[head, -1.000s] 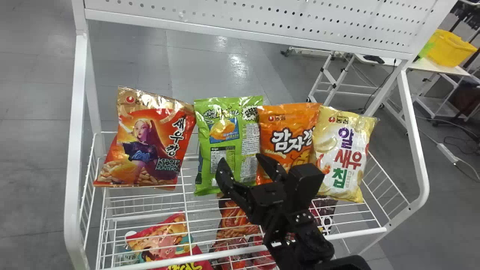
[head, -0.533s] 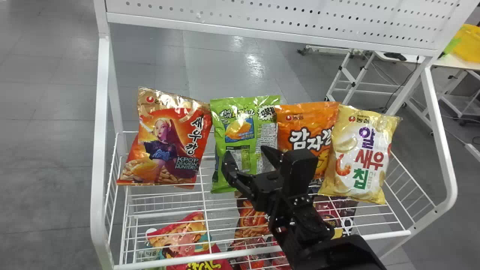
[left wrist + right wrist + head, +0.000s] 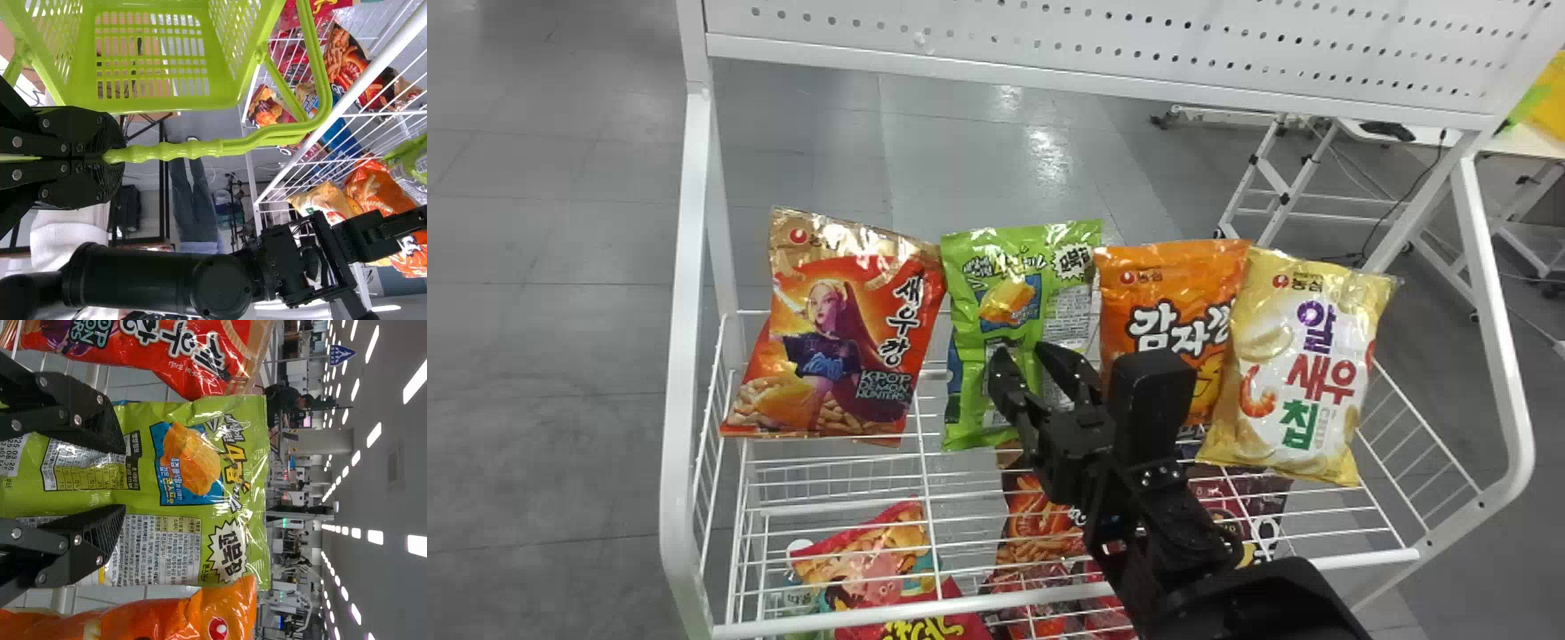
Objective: Hold basket handle with left hand then pick Gkobukchip with right hand and place into basket
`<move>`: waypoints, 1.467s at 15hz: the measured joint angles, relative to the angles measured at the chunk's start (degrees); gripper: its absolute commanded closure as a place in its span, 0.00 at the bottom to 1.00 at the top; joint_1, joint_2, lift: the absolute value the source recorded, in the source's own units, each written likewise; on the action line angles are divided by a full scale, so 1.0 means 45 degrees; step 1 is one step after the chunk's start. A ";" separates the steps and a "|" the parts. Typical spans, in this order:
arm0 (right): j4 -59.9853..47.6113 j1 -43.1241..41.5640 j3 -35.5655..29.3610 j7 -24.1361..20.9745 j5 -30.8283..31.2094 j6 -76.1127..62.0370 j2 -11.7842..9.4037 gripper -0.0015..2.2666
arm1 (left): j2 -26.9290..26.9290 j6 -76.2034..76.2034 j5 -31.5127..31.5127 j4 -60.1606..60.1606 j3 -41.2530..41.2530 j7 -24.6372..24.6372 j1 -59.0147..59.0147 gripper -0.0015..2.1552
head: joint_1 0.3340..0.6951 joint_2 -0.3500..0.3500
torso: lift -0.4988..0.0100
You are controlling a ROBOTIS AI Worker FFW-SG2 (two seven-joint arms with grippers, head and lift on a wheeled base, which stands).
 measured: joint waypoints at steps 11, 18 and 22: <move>-0.1633 0.1556 -0.0310 0.0672 -0.0499 -0.1064 -0.0314 0.99 | -0.0045 0.0000 -0.0371 -0.0178 -0.0480 -0.0016 0.0345 0.80 | 1.00 0.05 | 0.92; -0.4638 0.3678 -0.0478 0.1801 -0.1815 0.0356 -0.0563 0.99 | 0.0000 0.0000 -0.0708 -0.0346 -0.1057 0.0318 0.0145 0.80 | 1.00 0.03 | 0.92; -0.6372 0.4868 -0.0853 0.2145 -0.2438 0.2002 -0.0928 0.99 | -0.0001 0.0000 -0.0712 -0.0402 -0.1068 0.0392 0.0058 0.80 | 1.00 0.02 | 0.92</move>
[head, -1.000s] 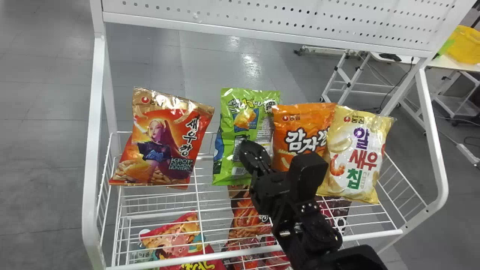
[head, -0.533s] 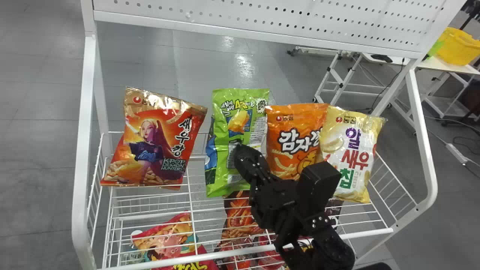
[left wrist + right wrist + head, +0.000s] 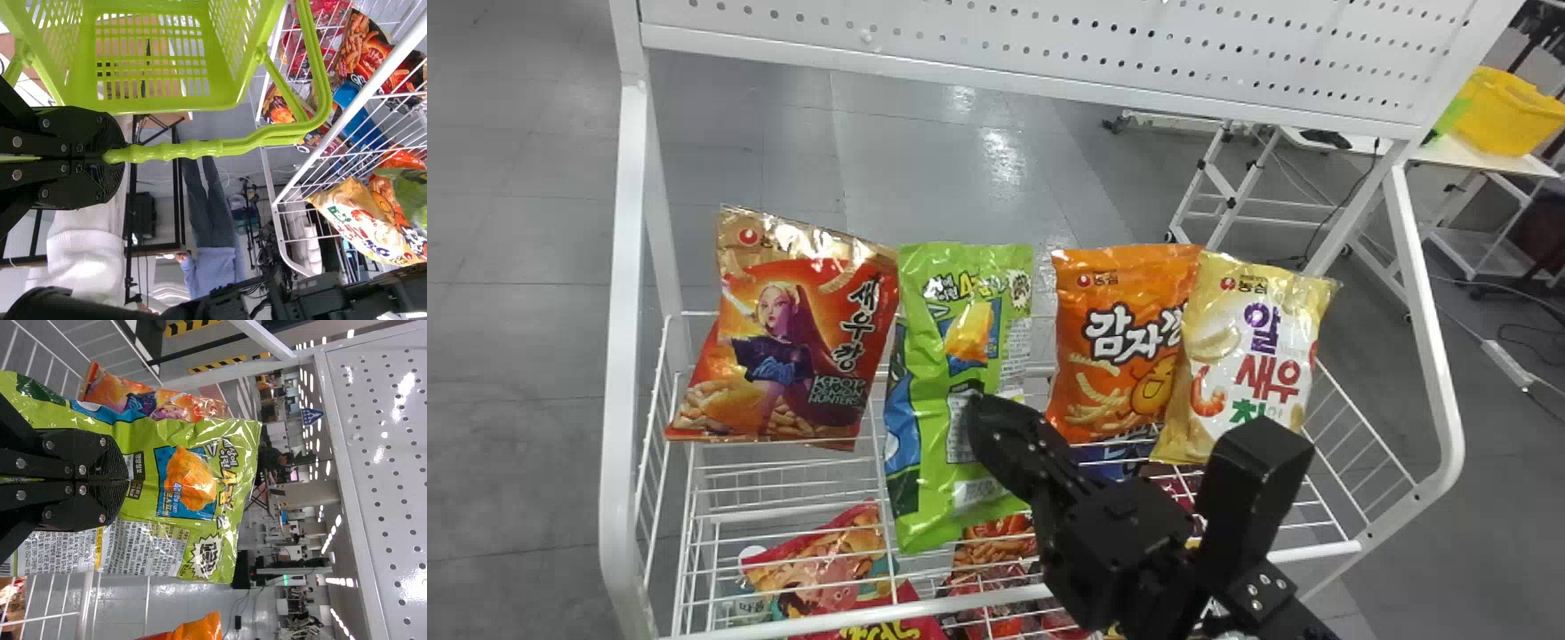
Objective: Hold basket handle with left hand then pick Gkobukchip with right hand and place into basket
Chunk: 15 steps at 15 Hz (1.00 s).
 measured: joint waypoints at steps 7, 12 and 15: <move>-0.3232 0.1326 -0.3836 0.1740 -0.3173 0.7056 -0.0211 0.99 | -0.0256 0.0000 -0.0168 0.0055 0.0037 0.0168 -0.0011 0.80 | 1.00 0.00 | 0.92; -0.3914 0.1093 -0.6750 0.2989 -0.5627 1.1902 -0.0222 0.99 | -0.0347 0.0000 -0.0251 0.0062 -0.0037 0.0388 0.0018 0.80 | 1.00 0.00 | 0.92; -0.4255 0.0876 -0.7179 0.3095 -0.5866 1.3389 -0.0309 0.99 | -0.0349 0.0000 -0.0262 -0.0007 -0.0082 0.0483 0.0045 0.80 | 1.00 0.00 | 0.92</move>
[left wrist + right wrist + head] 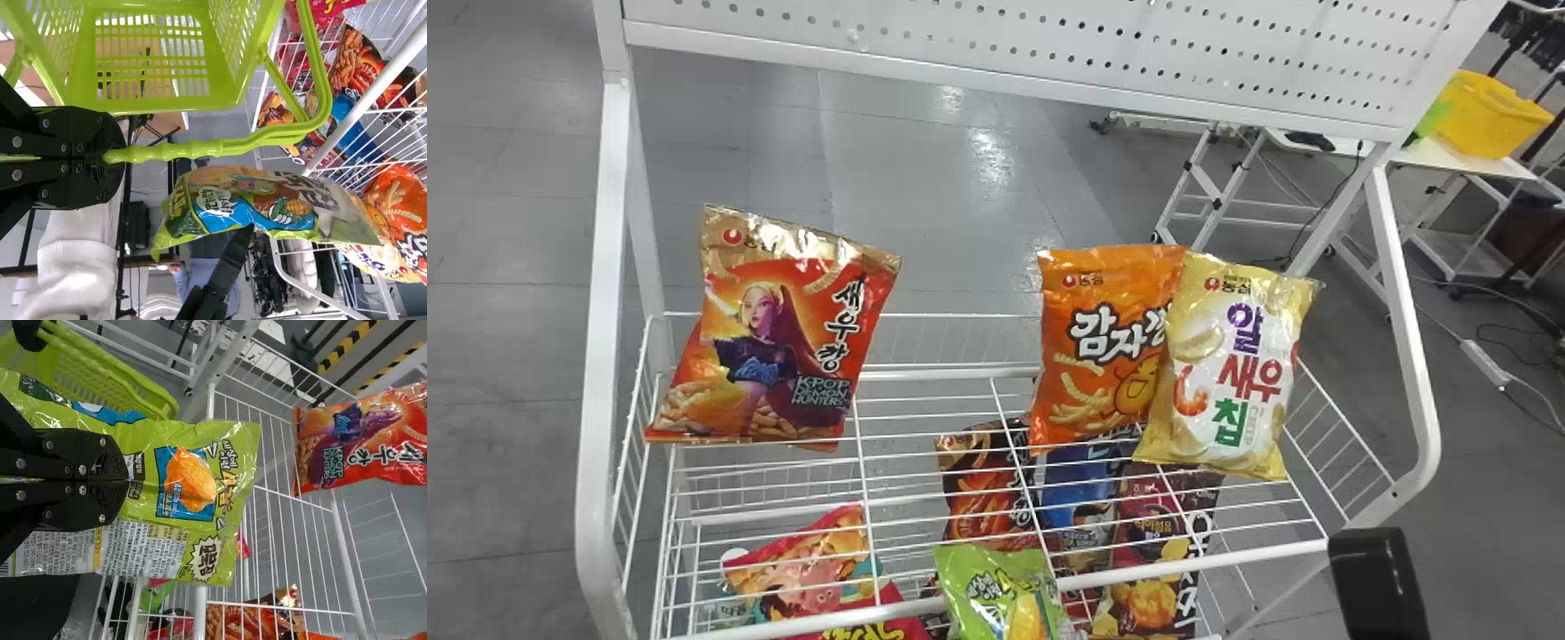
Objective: Hold basket handle with left hand then pick Gkobukchip with right hand and place into basket
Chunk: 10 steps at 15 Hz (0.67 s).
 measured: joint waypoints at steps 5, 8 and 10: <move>-0.0065 -0.0199 0.0545 -0.0127 0.0281 0.0110 -0.0255 0.99 | 0.0000 0.0000 -0.0048 -0.0105 0.0008 0.0004 0.0029 0.80 | 1.00 0.00 | 0.92; -0.0011 -0.0188 0.1666 -0.0382 0.1247 0.0112 -0.0556 0.99 | 0.0000 0.0000 -0.0048 -0.0119 0.0010 0.0003 -0.0004 0.80 | 1.00 0.00 | 0.92; 0.0140 -0.0091 0.2331 -0.0485 0.1709 0.0112 -0.0700 0.99 | 0.0000 0.0000 -0.0048 -0.0117 0.0011 0.0003 -0.0052 0.80 | 1.00 0.00 | 0.92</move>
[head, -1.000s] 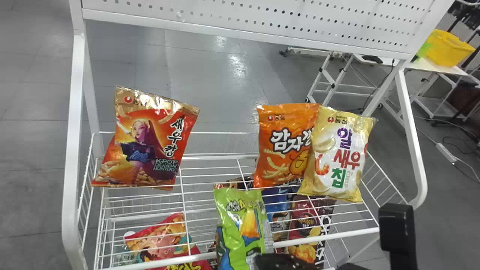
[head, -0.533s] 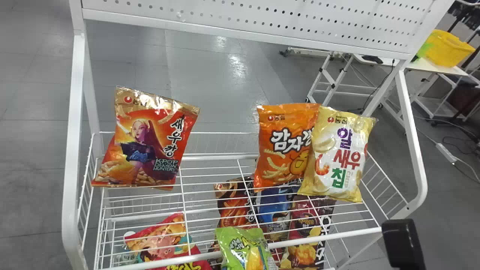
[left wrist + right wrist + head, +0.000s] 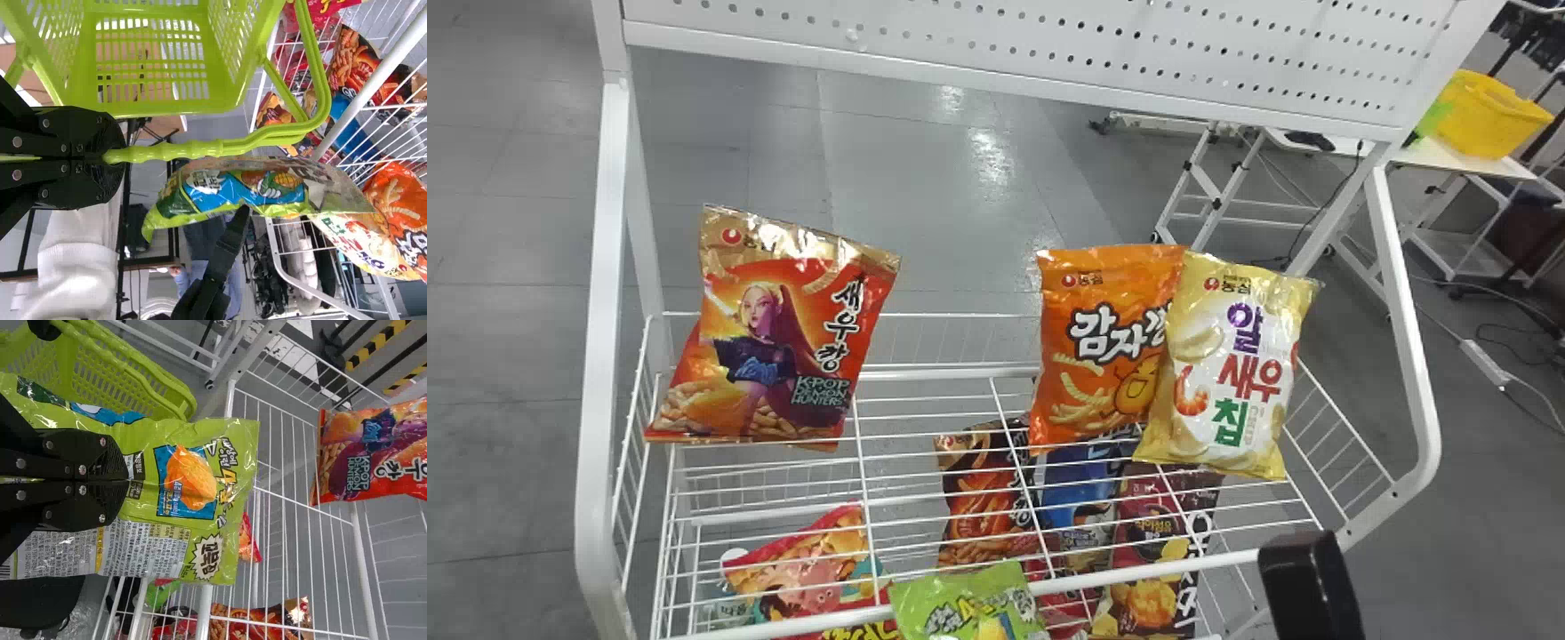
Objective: Hold basket handle with left hand then pick Gkobukchip with right hand and place into basket
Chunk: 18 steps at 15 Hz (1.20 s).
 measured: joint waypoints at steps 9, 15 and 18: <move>0.2839 0.0007 0.6179 -0.0873 0.3239 0.0000 -0.0892 0.99 | 0.0000 0.0000 0.0000 0.0034 -0.0019 -0.0081 -0.0051 0.80 | 1.00 0.00 | 0.92; 0.6194 -0.1172 0.8494 -0.0934 0.4679 -0.1163 -0.0823 0.95 | 0.0000 0.0000 0.0035 0.0034 0.0034 -0.0157 -0.0062 0.80 | 1.00 0.00 | 0.92; 0.7203 -0.1515 0.8783 -0.0941 0.4821 -0.2623 -0.0739 0.00 | 0.0000 0.0000 0.0039 0.0052 0.0063 -0.0157 -0.0123 0.80 | 1.00 0.00 | 0.92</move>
